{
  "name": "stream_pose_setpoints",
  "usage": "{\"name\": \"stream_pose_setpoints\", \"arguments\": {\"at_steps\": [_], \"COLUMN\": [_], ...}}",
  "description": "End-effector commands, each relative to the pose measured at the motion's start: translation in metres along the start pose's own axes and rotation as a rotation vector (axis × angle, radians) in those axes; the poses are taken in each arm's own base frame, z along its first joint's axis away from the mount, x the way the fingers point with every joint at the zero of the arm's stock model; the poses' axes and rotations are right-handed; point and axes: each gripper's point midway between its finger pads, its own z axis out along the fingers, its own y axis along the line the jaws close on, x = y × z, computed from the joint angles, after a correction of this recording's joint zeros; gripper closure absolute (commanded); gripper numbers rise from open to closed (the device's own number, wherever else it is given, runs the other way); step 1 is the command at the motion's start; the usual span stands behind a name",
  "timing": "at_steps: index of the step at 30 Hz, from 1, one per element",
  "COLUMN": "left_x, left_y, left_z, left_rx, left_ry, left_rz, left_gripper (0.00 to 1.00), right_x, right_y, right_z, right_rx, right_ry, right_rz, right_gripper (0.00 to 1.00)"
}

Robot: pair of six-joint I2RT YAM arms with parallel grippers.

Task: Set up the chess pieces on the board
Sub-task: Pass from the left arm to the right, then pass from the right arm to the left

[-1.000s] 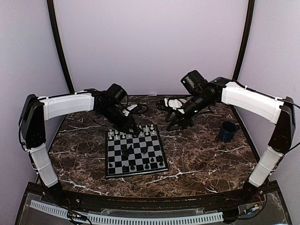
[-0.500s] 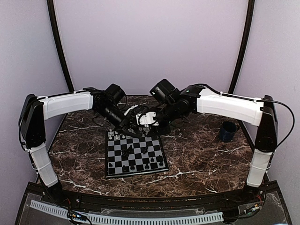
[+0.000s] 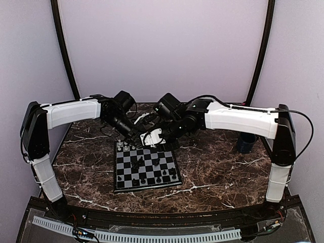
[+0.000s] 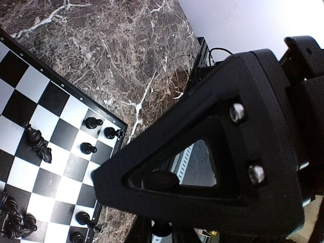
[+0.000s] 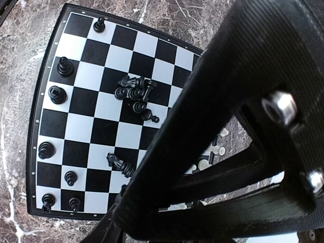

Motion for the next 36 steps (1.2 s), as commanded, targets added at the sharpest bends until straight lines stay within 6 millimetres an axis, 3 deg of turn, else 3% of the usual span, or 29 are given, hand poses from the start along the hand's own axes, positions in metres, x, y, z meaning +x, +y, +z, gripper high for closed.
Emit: {"name": "stream_pose_setpoints", "arguments": {"at_steps": [1,8,14,18,24,29,32,36], "left_x": [0.003,0.004,-0.002,-0.005,-0.016,-0.011,-0.009,-0.011], "left_y": [-0.010,-0.011,-0.013,-0.025,-0.033,-0.055,-0.071,-0.087], "left_z": [-0.001,-0.003,-0.014,-0.029,-0.076,-0.103,-0.107,-0.091], "left_rx": [0.048,0.032,-0.044,-0.078,-0.278,-0.304,-0.288,-0.253], "left_ry": [0.018,0.015,-0.050,-0.191,-0.572,-0.784,-0.837,-0.797], "left_rz": [-0.001,0.015,0.094,0.226,0.474,0.654,0.735,0.791], "left_gripper": [0.85,0.81,0.62,0.51,0.50,0.51,0.52,0.51], "right_x": [-0.011,-0.001,0.002,-0.004,-0.024,-0.030,-0.031,-0.031], "right_y": [-0.008,-0.006,-0.003,-0.007,-0.013,-0.021,-0.023,-0.025], "right_z": [0.002,0.002,-0.003,-0.015,-0.045,-0.064,-0.072,-0.078], "right_rx": [0.053,0.065,0.039,0.020,-0.108,-0.238,-0.314,-0.388], "right_ry": [-0.005,0.041,0.001,-0.071,-0.289,-0.449,-0.521,-0.579], "right_rz": [-0.040,-0.037,0.067,0.192,0.414,0.591,0.663,0.729], "right_gripper": [0.61,0.79,0.85,0.86,0.86,0.86,0.86,0.86]}}
